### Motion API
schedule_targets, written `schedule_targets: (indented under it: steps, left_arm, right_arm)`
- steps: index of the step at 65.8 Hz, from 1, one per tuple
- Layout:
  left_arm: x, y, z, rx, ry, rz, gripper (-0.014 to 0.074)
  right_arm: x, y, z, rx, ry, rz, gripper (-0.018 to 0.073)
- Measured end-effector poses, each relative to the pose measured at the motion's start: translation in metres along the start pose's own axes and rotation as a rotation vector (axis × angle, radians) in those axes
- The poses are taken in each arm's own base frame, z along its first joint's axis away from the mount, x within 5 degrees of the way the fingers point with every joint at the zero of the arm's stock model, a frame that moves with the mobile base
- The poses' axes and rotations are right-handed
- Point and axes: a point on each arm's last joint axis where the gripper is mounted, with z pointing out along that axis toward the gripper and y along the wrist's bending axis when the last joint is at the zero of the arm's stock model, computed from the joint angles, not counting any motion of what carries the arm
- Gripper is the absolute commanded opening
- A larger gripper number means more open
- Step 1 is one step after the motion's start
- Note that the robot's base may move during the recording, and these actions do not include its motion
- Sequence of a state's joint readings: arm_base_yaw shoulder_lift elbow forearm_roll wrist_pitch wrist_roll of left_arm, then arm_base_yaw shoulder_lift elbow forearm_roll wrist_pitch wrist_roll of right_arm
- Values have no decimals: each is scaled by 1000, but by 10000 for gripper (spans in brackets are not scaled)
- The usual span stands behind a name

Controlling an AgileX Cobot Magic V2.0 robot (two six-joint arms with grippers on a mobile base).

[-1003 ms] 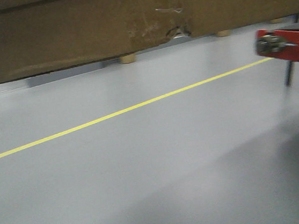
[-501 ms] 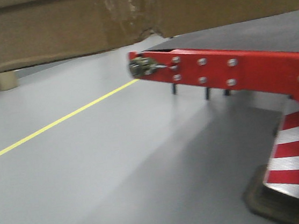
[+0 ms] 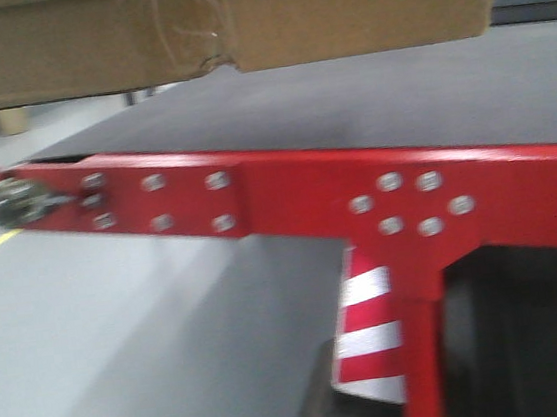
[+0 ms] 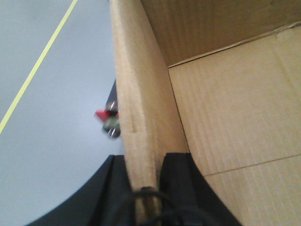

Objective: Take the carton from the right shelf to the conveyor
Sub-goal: 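Carry the carton over the red-framed conveyor belt while driving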

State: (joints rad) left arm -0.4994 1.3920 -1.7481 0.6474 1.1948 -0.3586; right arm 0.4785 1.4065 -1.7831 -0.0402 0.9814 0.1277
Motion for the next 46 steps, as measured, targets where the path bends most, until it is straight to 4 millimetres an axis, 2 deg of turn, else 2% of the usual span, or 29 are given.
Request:
schedule_targets:
  steps: [46]
  left_arm:
    - [-2, 2, -1, -26, -23, 16, -20]
  right_arm:
    - [0, 1, 0, -9, 0, 6, -57]
